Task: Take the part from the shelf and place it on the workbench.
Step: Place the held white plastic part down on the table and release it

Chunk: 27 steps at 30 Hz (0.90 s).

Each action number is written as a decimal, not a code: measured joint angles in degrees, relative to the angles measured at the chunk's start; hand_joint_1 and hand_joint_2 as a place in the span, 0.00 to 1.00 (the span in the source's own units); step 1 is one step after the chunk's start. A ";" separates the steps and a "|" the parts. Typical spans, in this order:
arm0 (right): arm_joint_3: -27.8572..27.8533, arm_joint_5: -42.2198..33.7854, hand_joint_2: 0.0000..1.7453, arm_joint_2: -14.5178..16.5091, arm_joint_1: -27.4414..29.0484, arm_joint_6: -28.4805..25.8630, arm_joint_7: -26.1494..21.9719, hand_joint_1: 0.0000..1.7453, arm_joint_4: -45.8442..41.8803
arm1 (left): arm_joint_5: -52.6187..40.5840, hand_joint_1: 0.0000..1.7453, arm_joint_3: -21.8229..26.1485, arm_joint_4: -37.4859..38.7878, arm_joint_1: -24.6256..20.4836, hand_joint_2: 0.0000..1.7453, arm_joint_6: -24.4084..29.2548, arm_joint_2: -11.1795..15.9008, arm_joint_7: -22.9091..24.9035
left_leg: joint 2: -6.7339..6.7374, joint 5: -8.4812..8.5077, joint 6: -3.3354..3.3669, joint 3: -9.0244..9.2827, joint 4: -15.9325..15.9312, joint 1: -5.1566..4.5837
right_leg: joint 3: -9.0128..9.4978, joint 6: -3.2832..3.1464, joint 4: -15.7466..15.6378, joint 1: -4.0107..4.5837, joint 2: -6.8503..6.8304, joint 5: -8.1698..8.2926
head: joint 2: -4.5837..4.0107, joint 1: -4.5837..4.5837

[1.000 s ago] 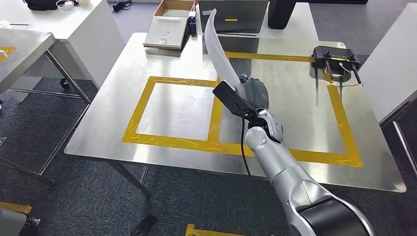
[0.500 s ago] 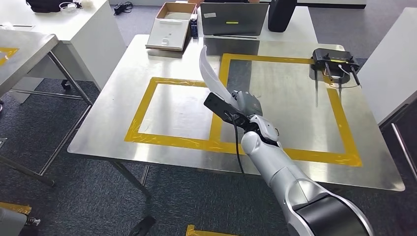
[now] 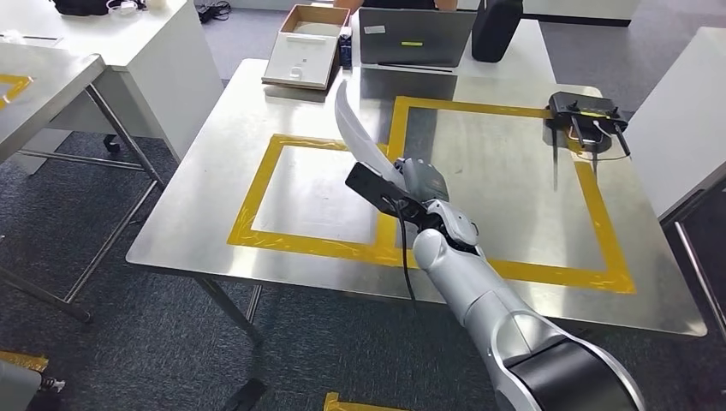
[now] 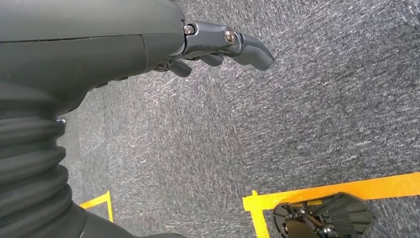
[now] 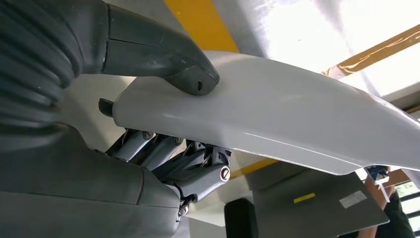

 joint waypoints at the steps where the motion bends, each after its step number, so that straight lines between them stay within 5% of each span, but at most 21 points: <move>1: 0.00 -0.04 1.00 -0.03 0.06 0.09 0.01 1.00 0.10 | -0.08 0.00 0.00 0.01 0.06 1.00 0.05 0.00 0.00 | 0.01 -0.05 -0.03 0.00 0.04 0.02 | -1.55 0.11 3.02 -0.08 -0.01 -0.89 | 0.00 0.01; 3: 0.00 -0.10 1.00 -0.10 0.17 0.27 -0.01 1.00 0.30 | -0.37 0.00 0.00 0.01 0.15 1.00 0.15 -0.01 0.00 | -0.02 -0.27 -0.29 0.03 0.25 0.16 | -1.97 0.26 3.33 -0.25 -0.05 0.31 | 0.00 0.02; 5: 0.00 -0.11 1.00 -0.11 0.13 0.35 -0.11 1.00 0.37 | -0.64 0.00 -0.01 0.01 0.16 1.00 0.21 -0.01 -0.04 | -0.07 -0.82 -0.88 0.07 0.80 0.42 | 1.57 0.37 -3.95 -0.43 -0.20 3.86 | 0.00 0.01; 7: 0.00 -0.11 1.00 -0.03 0.04 0.36 -0.25 1.00 0.38 | -0.74 0.00 -0.02 -0.01 0.10 1.00 0.25 0.01 -0.14 | -0.11 -1.41 -1.67 -0.15 1.44 0.36 | 4.49 -0.06 -9.66 -0.33 -0.21 5.33 | 0.00 0.11; 11: 0.00 -0.10 0.00 0.15 0.09 0.31 -0.32 0.00 0.43 | -0.74 0.00 -0.02 -0.01 0.14 1.00 0.58 0.00 -0.26 | -0.09 -1.86 -2.96 -0.14 1.42 0.34 | 4.93 -1.82 -10.37 -0.11 0.05 4.84 | 0.00 0.12; 13: 0.00 -0.08 0.00 0.26 0.00 0.26 -0.36 0.00 0.43 | -0.75 0.00 -0.03 -0.01 0.09 1.00 0.72 -0.01 -0.38 | -0.06 -3.57 -3.36 -1.51 4.45 0.36 | 5.34 -2.52 -10.59 -0.32 0.04 4.75 | 0.00 -0.08; 15: 0.00 -0.06 0.00 0.33 -0.02 0.27 -0.39 0.00 0.44 | -0.76 0.00 -0.04 0.00 0.09 1.00 0.78 0.00 -0.48 | -0.06 -6.49 -3.44 -5.20 11.51 0.32 | 5.60 -2.97 -10.61 -0.21 0.01 4.53 | 0.00 -0.33; 17: 0.00 -0.05 0.00 0.34 0.06 0.33 -0.37 0.00 0.46 | -0.71 0.00 -0.03 0.01 0.25 0.50 0.91 0.03 -0.49 | -0.07 -7.59 -3.37 -8.70 17.11 0.31 | 5.76 -3.21 -10.60 0.02 0.05 4.35 | 0.00 -0.38; 19: 0.00 -0.05 0.00 0.35 0.09 0.42 -0.35 0.00 0.49 | -0.43 0.00 -0.02 0.01 0.37 0.00 1.02 0.08 -0.44 | -0.06 -4.50 -3.02 -8.33 14.62 0.26 | 6.03 -3.21 -10.58 0.15 0.18 4.22 | 0.00 -0.39; 22: 0.00 -0.05 0.00 0.38 -0.02 0.55 -0.44 0.00 0.49 | -0.12 0.00 -0.02 0.00 0.28 0.00 1.04 0.14 -0.37 | -0.09 0.59 -2.28 -3.69 3.89 -0.09 | 6.39 -2.67 -10.56 0.36 0.35 4.00 | 0.00 -0.39; 27: 0.00 -0.03 0.00 0.43 -0.16 0.95 -0.68 0.00 0.48 | 0.30 0.00 -0.01 0.00 0.39 0.00 0.97 0.12 -0.33 | -0.23 1.11 -1.03 -2.65 1.35 -0.09 | 5.92 -0.97 -10.01 0.38 0.33 3.60 | 0.00 -0.32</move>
